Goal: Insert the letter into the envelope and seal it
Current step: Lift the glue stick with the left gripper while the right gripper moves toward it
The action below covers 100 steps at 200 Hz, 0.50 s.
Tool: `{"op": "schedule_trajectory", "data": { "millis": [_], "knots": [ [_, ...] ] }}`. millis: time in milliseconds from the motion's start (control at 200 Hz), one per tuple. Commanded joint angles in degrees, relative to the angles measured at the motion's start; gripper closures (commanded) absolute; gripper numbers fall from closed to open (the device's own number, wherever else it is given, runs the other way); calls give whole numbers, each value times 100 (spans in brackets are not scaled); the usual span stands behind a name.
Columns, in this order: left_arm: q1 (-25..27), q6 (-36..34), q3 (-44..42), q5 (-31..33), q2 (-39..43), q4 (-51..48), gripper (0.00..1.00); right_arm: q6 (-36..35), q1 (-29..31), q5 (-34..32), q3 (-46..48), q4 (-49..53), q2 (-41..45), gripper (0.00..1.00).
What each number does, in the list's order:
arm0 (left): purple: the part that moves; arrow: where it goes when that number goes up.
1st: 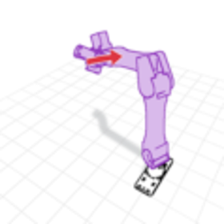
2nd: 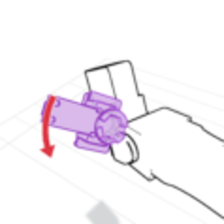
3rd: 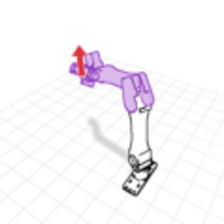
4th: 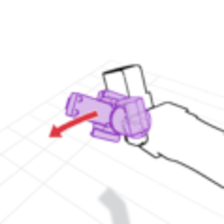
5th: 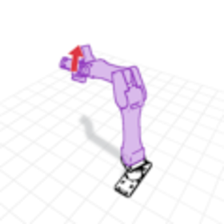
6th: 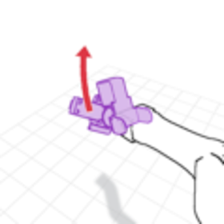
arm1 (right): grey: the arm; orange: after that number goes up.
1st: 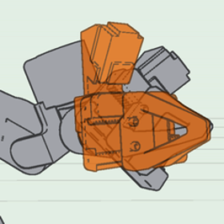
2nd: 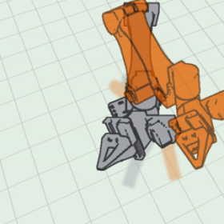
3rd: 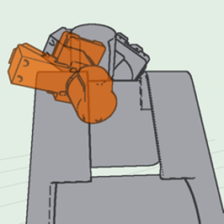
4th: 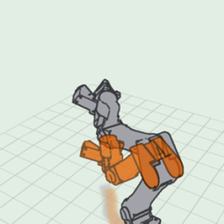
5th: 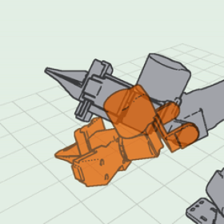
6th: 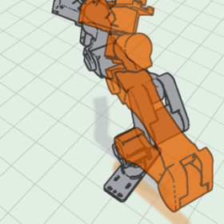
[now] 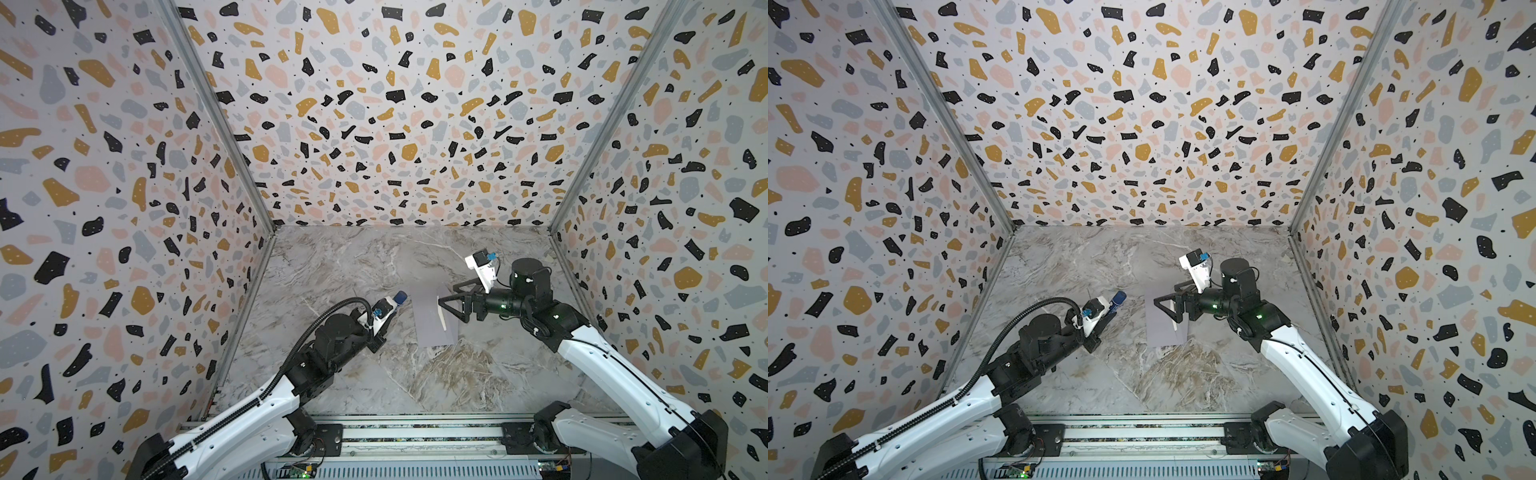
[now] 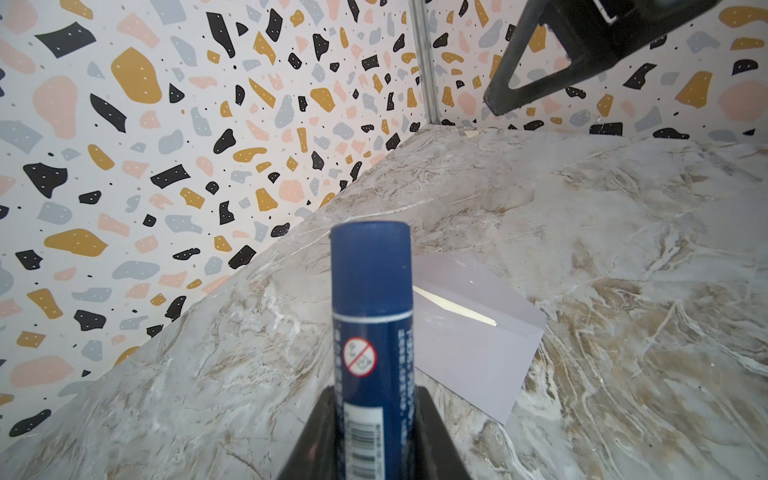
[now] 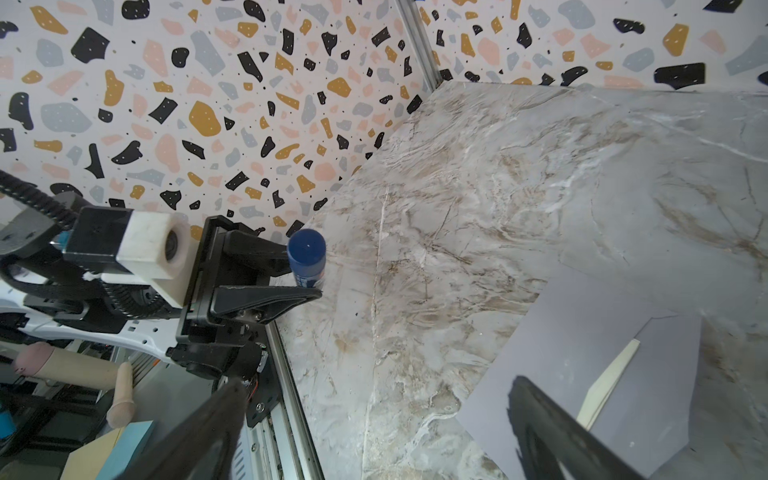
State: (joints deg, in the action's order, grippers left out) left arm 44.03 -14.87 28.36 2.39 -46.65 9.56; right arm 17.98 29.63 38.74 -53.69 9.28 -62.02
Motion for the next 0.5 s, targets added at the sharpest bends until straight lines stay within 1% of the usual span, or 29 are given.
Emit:
{"op": "schedule_trajectory", "data": {
  "millis": [0,230,310,325,380,496],
  "knots": [
    [20,-484,-63,-30,100,442,100,-163,227,-94,-346,173,-27,1],
    [31,-755,-218,-129,218,441,100,-260,714,-319,-634,244,-324,0],
    [34,-783,-254,-168,241,441,100,-238,803,-350,-806,283,-526,3],
    [31,-788,-261,-179,248,595,100,-235,818,-350,-833,285,-554,3],
    [30,-809,-291,-195,254,643,100,-209,882,-329,-987,325,-728,6],
    [33,-874,-312,-194,243,609,100,-224,1067,-297,-1238,417,-1054,8]
  ]
}}
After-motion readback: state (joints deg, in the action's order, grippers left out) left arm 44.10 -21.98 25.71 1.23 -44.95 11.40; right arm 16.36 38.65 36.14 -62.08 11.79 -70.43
